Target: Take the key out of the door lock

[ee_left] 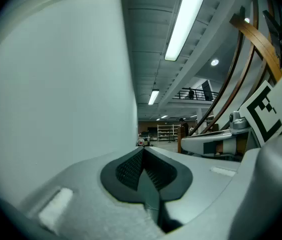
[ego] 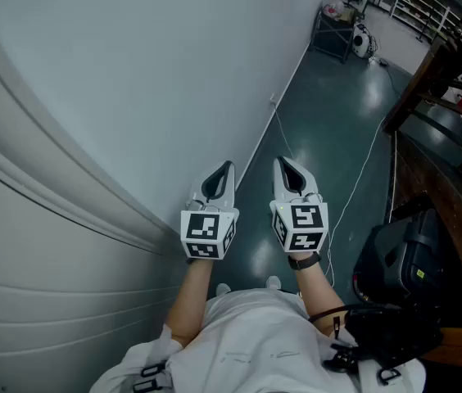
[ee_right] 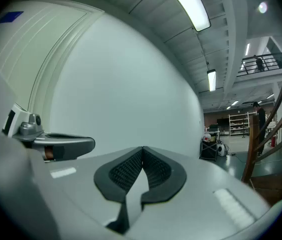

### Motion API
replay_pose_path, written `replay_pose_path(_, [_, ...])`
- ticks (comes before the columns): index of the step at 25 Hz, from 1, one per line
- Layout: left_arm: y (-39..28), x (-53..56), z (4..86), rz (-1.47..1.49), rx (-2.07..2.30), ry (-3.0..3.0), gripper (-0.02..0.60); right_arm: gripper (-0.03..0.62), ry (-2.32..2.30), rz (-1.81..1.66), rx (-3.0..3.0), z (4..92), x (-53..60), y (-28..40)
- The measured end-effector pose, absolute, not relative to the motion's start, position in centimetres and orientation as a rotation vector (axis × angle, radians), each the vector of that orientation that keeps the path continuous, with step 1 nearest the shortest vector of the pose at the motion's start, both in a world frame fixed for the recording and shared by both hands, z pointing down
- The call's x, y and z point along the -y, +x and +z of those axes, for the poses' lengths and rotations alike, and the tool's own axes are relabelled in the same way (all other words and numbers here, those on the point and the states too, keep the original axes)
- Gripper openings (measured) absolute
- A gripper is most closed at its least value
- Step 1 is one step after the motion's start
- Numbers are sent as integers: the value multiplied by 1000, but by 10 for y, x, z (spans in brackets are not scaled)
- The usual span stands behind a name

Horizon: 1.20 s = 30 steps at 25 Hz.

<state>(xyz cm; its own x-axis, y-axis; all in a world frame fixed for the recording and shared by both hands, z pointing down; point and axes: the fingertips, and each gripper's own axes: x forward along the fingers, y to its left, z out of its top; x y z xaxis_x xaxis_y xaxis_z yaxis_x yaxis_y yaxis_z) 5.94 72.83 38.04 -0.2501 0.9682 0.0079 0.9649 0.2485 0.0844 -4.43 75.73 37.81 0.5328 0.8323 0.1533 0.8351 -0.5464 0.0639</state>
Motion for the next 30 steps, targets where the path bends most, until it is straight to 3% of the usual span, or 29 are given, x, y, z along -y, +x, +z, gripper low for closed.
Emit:
replay_pose_path(20, [69,-713,401,17,-2406,1954,0,-5,-2730,-313,1544,392,-728,-44])
replay_pose_path(30, [155,-677,366,-84,-1998,2350,2,-5,-3068,-202,883,370,-724,84])
